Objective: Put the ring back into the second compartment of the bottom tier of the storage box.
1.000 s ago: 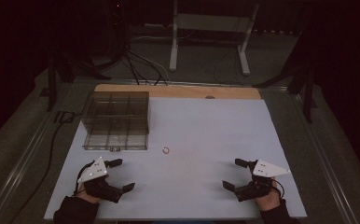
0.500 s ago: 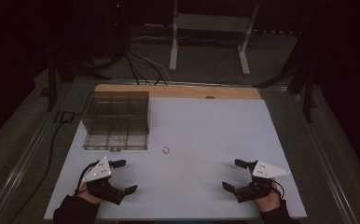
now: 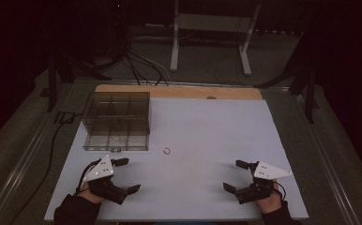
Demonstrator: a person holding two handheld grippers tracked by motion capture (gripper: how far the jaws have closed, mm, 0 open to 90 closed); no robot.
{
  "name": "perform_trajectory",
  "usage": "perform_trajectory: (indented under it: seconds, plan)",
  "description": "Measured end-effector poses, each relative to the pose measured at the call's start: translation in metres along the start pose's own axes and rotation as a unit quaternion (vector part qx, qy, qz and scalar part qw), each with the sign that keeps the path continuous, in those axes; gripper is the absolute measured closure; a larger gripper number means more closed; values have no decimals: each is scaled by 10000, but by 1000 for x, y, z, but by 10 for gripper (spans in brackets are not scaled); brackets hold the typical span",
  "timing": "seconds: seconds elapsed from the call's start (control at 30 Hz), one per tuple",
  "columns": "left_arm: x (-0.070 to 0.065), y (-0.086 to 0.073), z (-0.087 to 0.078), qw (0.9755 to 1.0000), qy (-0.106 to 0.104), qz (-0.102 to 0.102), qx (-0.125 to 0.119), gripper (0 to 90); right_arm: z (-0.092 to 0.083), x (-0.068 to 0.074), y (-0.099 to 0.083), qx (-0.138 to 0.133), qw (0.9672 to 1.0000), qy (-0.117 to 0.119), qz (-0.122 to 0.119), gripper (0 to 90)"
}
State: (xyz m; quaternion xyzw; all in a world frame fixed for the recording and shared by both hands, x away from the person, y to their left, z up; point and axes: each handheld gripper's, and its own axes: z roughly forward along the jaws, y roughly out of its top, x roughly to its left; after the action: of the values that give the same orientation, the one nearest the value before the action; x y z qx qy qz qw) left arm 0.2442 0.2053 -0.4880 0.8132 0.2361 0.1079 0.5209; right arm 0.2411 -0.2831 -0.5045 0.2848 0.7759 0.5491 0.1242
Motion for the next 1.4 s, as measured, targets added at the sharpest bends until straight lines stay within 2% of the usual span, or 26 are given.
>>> perform_trajectory:
  seconds: [0.33,0.47,0.6,0.8,1.23,1.4]
  plan:
    - [0,8,2,9999,109,-28,-117,5,-1,0,0,-3,10000,-12,24,0]
    - [0,12,3,9999,81,6,-126,5,0,0,0,-4,10000,-17,25,0]
    - [1,15,4,9997,165,-33,-199,5,-1,0,0,3,10000,-17,27,0]
    - [2,20,6,9994,161,-98,-279,5,-1,0,0,9,10000,-12,37,0]
    - [1,28,14,9991,295,-190,-220,5,-2,0,0,-27,10000,-61,61,0]
    - [-2,34,20,9991,297,-157,-242,5,-2,1,0,-26,10000,-74,59,0]
